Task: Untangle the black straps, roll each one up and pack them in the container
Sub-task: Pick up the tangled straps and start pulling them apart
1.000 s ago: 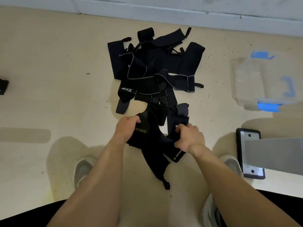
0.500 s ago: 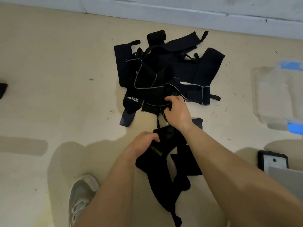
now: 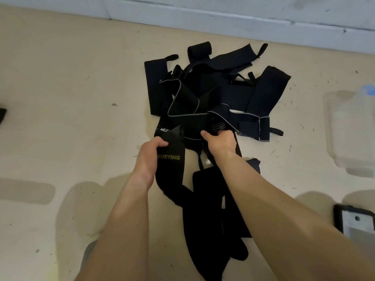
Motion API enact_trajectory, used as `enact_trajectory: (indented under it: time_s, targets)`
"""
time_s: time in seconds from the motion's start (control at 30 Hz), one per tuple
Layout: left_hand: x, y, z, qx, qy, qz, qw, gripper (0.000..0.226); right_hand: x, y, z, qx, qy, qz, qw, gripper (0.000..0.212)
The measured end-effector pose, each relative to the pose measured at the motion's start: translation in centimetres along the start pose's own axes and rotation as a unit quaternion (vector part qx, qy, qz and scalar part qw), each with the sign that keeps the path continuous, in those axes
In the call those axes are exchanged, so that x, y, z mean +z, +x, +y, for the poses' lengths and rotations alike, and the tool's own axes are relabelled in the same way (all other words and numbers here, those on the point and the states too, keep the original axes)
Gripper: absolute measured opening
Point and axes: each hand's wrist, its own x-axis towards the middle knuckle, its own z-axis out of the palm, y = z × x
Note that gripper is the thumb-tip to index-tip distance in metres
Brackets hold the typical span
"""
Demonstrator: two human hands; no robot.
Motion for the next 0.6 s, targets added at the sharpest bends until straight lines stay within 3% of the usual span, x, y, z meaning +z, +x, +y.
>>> enact_trajectory:
  time_s: [0.07,0.13,0.2,0.27,0.33,0.4,0.5,0.6]
  targets:
    - [1.0,0.2,0.5,0.055,0.039,-0.006,0.998,0.030,0.3,-0.6,-1.0,0.018,0.024,0.011,0.999,0.061]
    - [2.4,0.9,0.9,0.132,0.137,-0.015,0.982,0.016,0.2,-1.3,-1.6,-0.027,-0.048,0.016,0.998,0.046]
    - [3.4,2.5,1.0,0.213,0.275,-0.013,0.938,0.007,-0.4,-2.2,-1.7,-0.146,-0.175,0.087,0.970,0.030]
    - [4.1,3.8,1.7,0.262,0.407,-0.019,0.875,0.008,-1.7,-2.2,-1.7,-0.262,-0.266,0.161,0.914,0.024]
    - [4.5,4.6,2.6,0.275,0.495,-0.022,0.824,0.012,-3.3,-1.1,-1.3,-0.302,-0.347,0.136,0.877,0.033]
    - [4.5,4.9,3.2,0.268,0.538,-0.026,0.799,0.016,-5.1,0.1,-1.0,-0.297,-0.395,0.062,0.867,0.049]
    - [3.7,3.4,3.4,0.236,0.475,-0.009,0.848,0.012,-7.3,0.5,-0.4,-0.293,-0.338,0.087,0.890,0.051]
    - [0.9,1.2,1.9,0.187,0.438,0.050,0.878,0.016,-9.5,-0.2,0.6,-0.208,-0.212,0.151,0.943,0.040]
